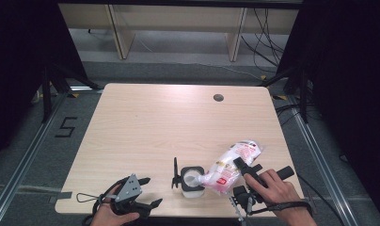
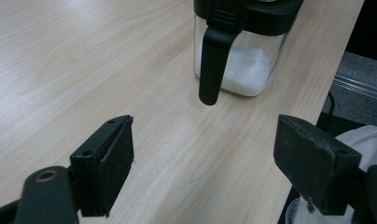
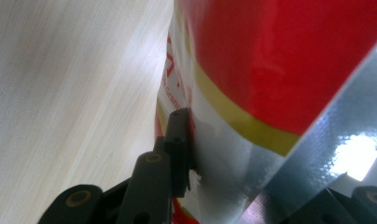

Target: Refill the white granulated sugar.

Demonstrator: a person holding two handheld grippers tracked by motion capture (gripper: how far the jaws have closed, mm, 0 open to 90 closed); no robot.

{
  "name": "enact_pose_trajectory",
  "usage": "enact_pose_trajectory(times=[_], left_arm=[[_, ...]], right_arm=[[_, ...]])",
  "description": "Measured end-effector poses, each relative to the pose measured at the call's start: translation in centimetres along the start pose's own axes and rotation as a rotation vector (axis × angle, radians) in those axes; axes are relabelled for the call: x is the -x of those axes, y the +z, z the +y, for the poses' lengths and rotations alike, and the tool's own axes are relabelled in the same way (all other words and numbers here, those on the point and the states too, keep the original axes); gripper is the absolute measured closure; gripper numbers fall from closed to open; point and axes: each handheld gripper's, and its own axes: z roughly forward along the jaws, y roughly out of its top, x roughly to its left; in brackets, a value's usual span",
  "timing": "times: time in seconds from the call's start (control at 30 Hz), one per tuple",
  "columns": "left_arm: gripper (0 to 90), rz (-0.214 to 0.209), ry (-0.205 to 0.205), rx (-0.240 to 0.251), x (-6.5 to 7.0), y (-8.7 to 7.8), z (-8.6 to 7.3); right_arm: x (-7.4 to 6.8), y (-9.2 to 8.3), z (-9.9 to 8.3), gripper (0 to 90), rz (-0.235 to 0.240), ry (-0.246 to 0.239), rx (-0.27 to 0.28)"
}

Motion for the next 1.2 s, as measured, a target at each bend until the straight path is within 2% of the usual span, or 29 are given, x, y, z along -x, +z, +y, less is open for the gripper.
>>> enact_pose_trajectory(times=[0.07,0.1,0.13,0.17,0.2,0.27,0.5,0.63,0.7,0.93,1.1,1.17,1.2], left_arm=[[19.8,-0.01,0.01,-0.011,-0.09,-0.08,0.03],[19.8,0.001,-0.009,0.001,0.08,-0.02,-0.02],[19.8,-0.001,-0.012,0.008,0.13,0.01,-0.01],[19.8,-0.004,-0.012,0.004,0.11,-0.02,0.01],[19.8,-0.004,-0.012,0.005,0.12,-0.01,0.01],[19.8,0.0,-0.012,0.005,0.14,-0.02,0.0],[19.8,-0.005,-0.011,0.004,0.1,-0.02,0.0],[19.8,-0.004,-0.011,0.004,0.11,-0.02,0.0],[19.8,-0.005,-0.011,0.004,0.11,-0.02,0.0],[19.8,-0.005,-0.013,0.005,0.12,-0.02,0.01],[19.8,-0.005,-0.013,0.005,0.12,-0.01,0.0],[19.8,-0.002,-0.013,0.002,0.13,-0.05,0.02],[19.8,-0.004,-0.012,0.004,0.12,-0.04,0.02]], right_arm=[[0.09,0.0,-0.04,71.5,0.008,-0.009,-0.007],[0.05,0.02,-0.07,71.5,0.006,-0.006,-0.005],[-0.35,-0.03,-0.15,71.5,0.01,0.047,-0.014],[-0.37,-0.05,-0.16,71.5,0.01,0.048,-0.016],[0.2,0.09,-0.1,71.6,0.001,-0.03,0.005],[0.03,0.04,-0.12,71.6,0.005,-0.002,-0.004],[-0.04,-0.05,-0.15,71.8,0.006,0.012,-0.012],[-0.02,-0.05,-0.15,72.0,0.008,0.012,-0.01],[0.2,0.05,-0.17,72.1,-0.003,-0.011,0.006],[0.04,0.02,-0.27,72.3,0.02,0.014,-0.002],[0.04,0.07,-0.32,72.5,0.015,0.013,0.005],[-0.08,0.08,-0.31,72.6,0.023,0.039,0.0],[0.04,0.08,-0.31,72.6,0.016,0.023,0.004]])
